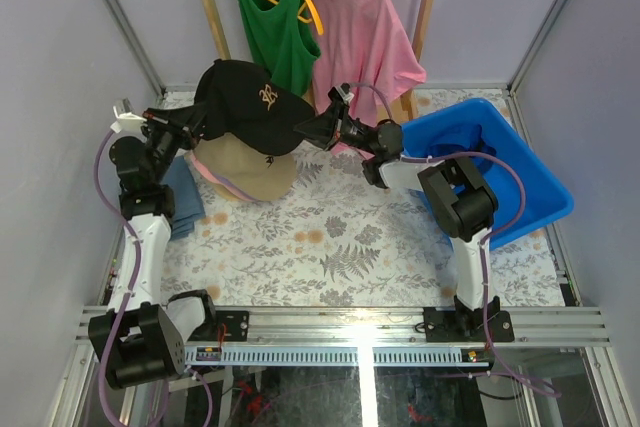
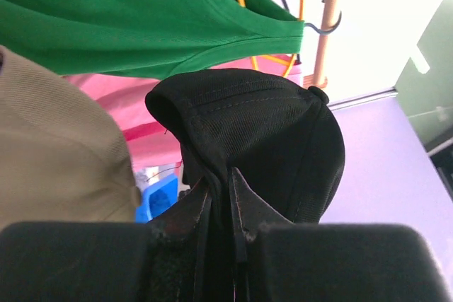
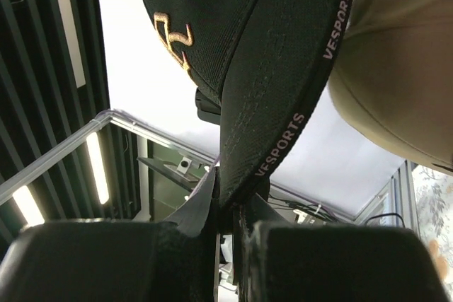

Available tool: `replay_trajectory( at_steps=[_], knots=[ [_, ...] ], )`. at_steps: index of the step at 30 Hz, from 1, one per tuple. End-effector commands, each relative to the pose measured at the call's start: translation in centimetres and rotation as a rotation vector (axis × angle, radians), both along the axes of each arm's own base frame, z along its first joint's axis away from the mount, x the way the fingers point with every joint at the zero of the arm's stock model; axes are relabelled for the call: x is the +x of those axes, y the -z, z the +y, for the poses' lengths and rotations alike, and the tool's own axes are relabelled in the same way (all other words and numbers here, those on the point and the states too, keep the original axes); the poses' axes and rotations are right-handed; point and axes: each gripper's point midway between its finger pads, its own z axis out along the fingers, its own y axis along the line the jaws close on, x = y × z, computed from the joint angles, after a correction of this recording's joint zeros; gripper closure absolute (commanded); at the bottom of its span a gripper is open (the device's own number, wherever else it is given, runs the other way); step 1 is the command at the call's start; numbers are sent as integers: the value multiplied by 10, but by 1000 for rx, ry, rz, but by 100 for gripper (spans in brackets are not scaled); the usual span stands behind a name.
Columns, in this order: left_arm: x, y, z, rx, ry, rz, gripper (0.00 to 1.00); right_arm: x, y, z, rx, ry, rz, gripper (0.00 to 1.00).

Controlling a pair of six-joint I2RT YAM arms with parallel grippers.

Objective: Stack the hats
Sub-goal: Stack the hat on the hat.

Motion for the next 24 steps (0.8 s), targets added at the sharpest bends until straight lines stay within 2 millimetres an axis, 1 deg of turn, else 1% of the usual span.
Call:
replay_trajectory(
  at_steps=[1, 4, 9, 14, 24],
  knots=[
    [0, 3, 12, 105, -97, -9, 100, 18, 3, -23, 55, 114, -90, 100],
    [-2, 4, 14, 142, -116, -6, 100, 20, 14, -22, 36, 114, -81, 100],
    [-6, 8, 17, 182, -144, 14, 100, 19, 25, -22, 16, 118, -80, 100],
    [-10, 13, 18, 206, -160, 41, 100, 20, 42, -24, -15, 127, -57, 100],
    [-12, 34, 23, 223, -191, 93, 100, 25, 72, -27, -61, 138, -6, 100]
  ],
)
